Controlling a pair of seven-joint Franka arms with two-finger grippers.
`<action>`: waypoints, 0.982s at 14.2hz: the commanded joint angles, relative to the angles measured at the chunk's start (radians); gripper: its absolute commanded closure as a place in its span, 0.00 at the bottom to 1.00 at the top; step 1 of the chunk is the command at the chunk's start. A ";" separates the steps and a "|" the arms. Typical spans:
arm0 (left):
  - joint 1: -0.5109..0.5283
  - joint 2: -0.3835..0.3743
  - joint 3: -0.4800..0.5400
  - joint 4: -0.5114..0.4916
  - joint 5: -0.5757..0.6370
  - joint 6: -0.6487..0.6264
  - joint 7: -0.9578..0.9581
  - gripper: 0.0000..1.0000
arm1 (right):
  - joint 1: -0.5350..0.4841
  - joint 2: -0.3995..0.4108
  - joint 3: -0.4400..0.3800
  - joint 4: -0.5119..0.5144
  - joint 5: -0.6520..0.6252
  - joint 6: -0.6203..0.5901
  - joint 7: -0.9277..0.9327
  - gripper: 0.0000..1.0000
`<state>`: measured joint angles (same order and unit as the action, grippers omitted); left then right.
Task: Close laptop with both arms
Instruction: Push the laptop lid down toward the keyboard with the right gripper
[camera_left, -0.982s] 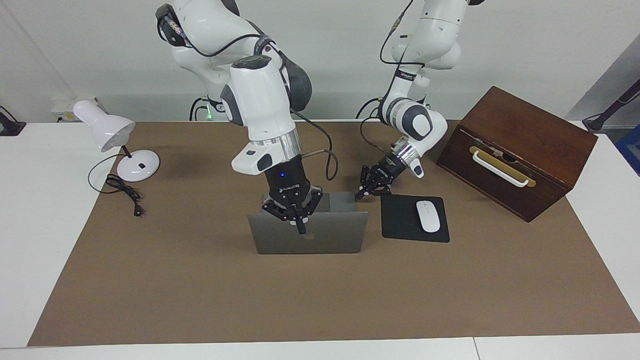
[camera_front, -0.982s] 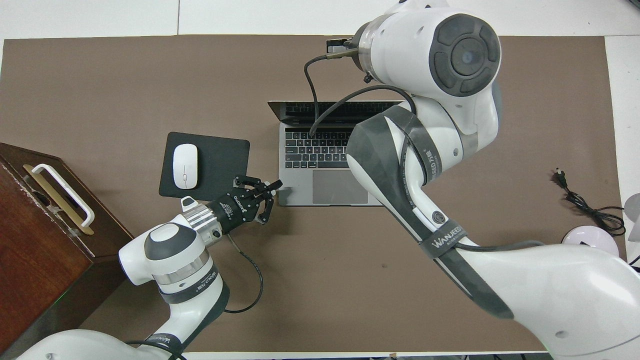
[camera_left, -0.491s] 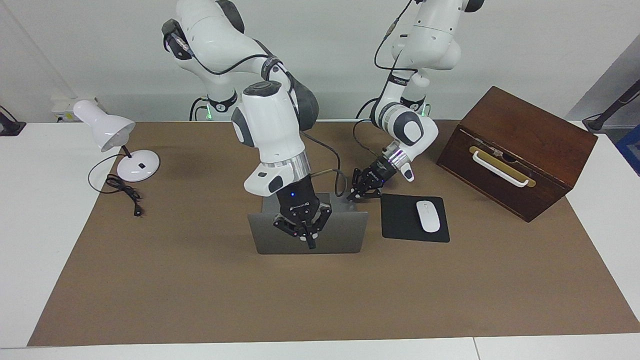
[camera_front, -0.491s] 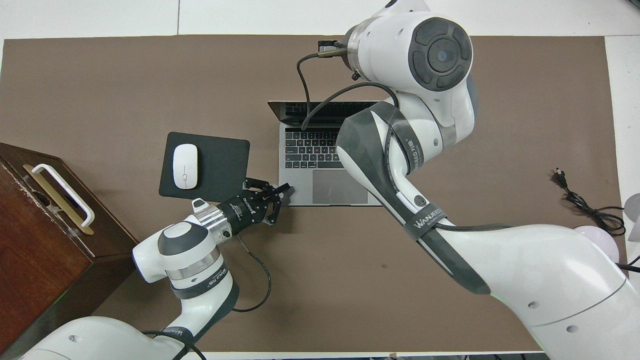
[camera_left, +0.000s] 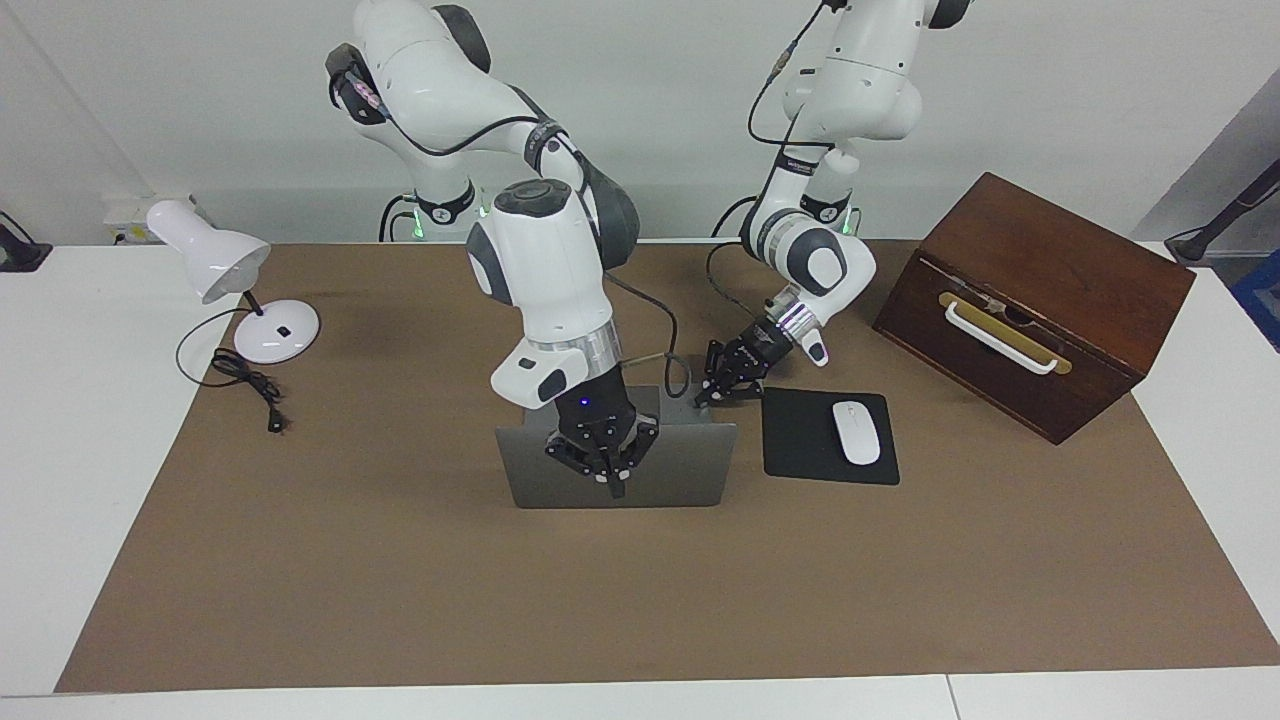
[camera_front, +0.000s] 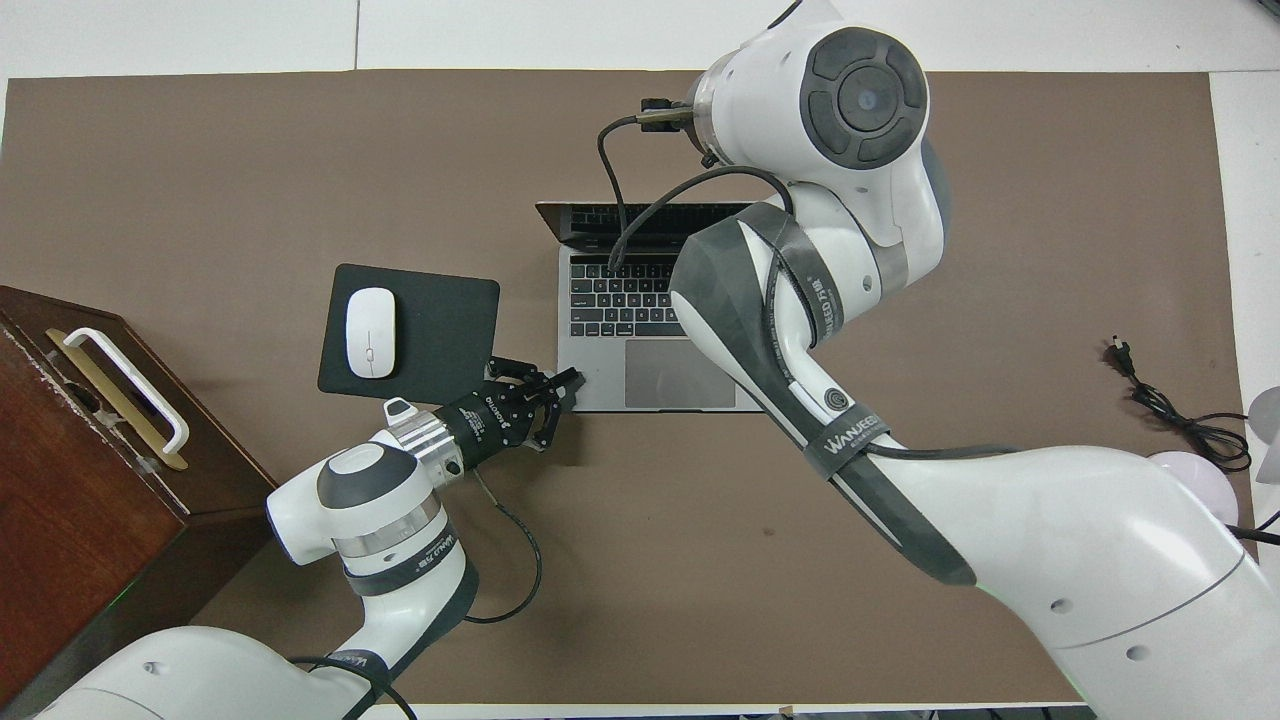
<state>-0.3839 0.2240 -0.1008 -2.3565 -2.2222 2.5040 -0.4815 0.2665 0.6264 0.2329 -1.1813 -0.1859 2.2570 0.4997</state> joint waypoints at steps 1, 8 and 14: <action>-0.013 0.021 0.009 0.003 -0.028 -0.001 0.037 1.00 | 0.007 0.018 -0.001 0.028 -0.021 -0.020 0.031 1.00; -0.001 0.038 0.009 -0.001 -0.030 -0.002 0.037 1.00 | 0.008 0.023 -0.001 0.016 -0.018 -0.019 0.033 1.00; -0.001 0.037 0.010 -0.018 -0.044 -0.016 0.058 1.00 | 0.008 0.019 0.003 0.016 0.000 -0.106 0.058 1.00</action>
<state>-0.3840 0.2241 -0.1007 -2.3605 -2.2431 2.4990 -0.4727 0.2693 0.6391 0.2343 -1.1813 -0.1850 2.1867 0.5141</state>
